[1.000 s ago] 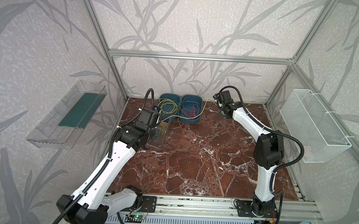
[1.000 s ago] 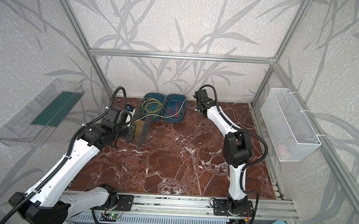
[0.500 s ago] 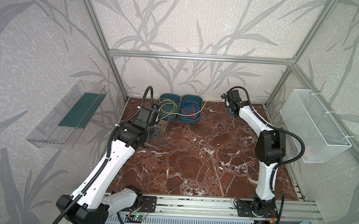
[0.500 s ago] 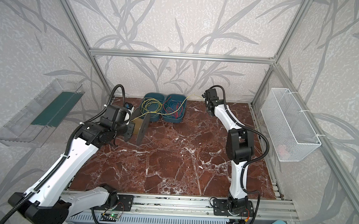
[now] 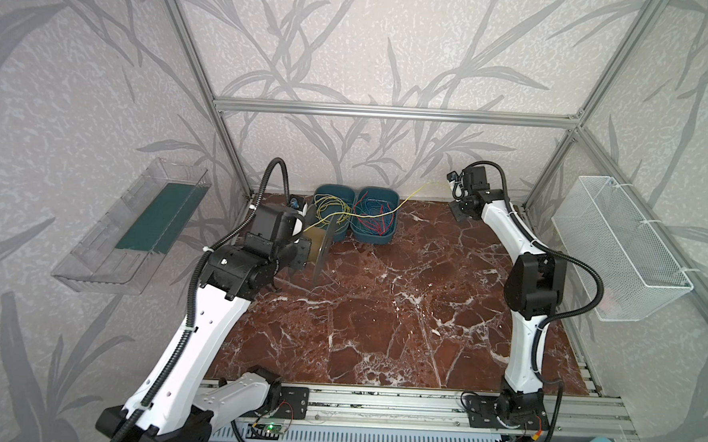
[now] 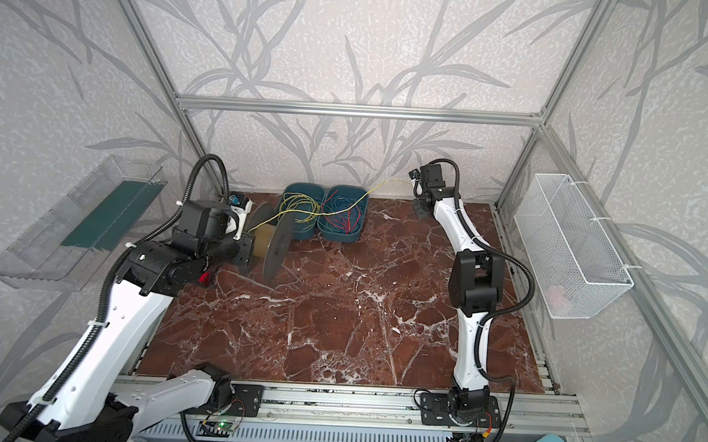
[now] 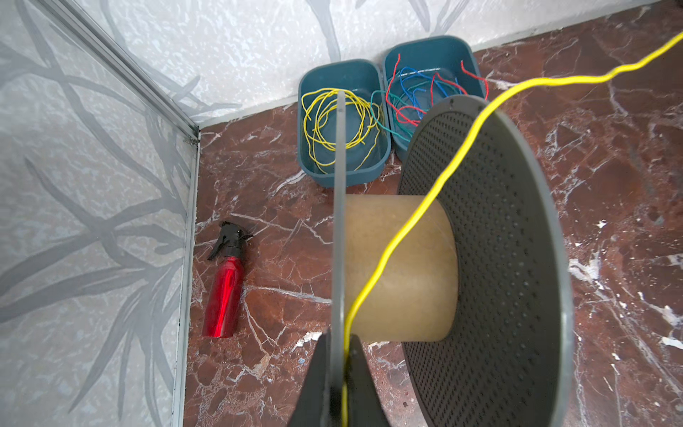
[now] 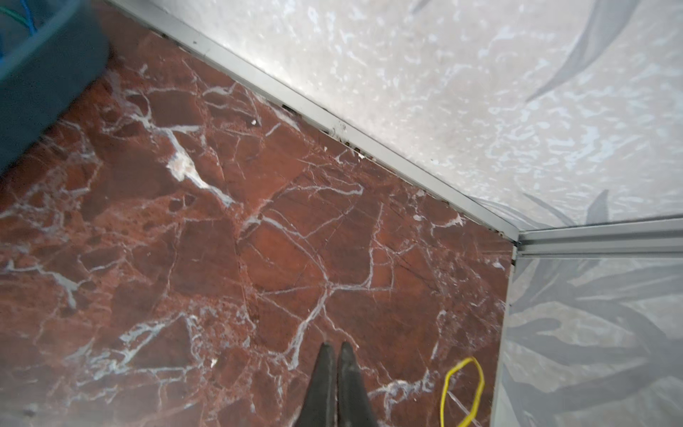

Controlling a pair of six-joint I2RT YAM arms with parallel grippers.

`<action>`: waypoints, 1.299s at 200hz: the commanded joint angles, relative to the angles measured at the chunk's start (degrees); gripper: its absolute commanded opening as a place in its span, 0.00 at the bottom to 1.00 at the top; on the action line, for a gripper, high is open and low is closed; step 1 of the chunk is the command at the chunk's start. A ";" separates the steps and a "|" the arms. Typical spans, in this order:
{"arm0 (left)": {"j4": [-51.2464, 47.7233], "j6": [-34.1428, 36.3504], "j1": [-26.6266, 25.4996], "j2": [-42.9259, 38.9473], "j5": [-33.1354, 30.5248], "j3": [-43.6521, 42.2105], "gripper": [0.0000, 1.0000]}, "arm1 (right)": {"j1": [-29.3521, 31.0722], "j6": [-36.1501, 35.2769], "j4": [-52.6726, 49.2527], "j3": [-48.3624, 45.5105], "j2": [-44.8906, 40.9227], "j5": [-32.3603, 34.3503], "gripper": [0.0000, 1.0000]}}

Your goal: Wrap the cables

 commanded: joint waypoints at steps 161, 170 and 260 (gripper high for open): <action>-0.80 3.15 1.73 -5.99 14.65 7.21 0.00 | -3.58 13.82 -17.34 26.02 18.35 -5.41 0.00; -0.28 2.69 1.73 -5.95 15.33 7.67 0.00 | -3.48 13.92 -18.23 26.17 18.80 -5.48 0.00; 6.62 -3.46 2.57 0.47 13.71 17.44 0.00 | 2.93 15.23 -8.02 3.20 11.17 -2.34 0.00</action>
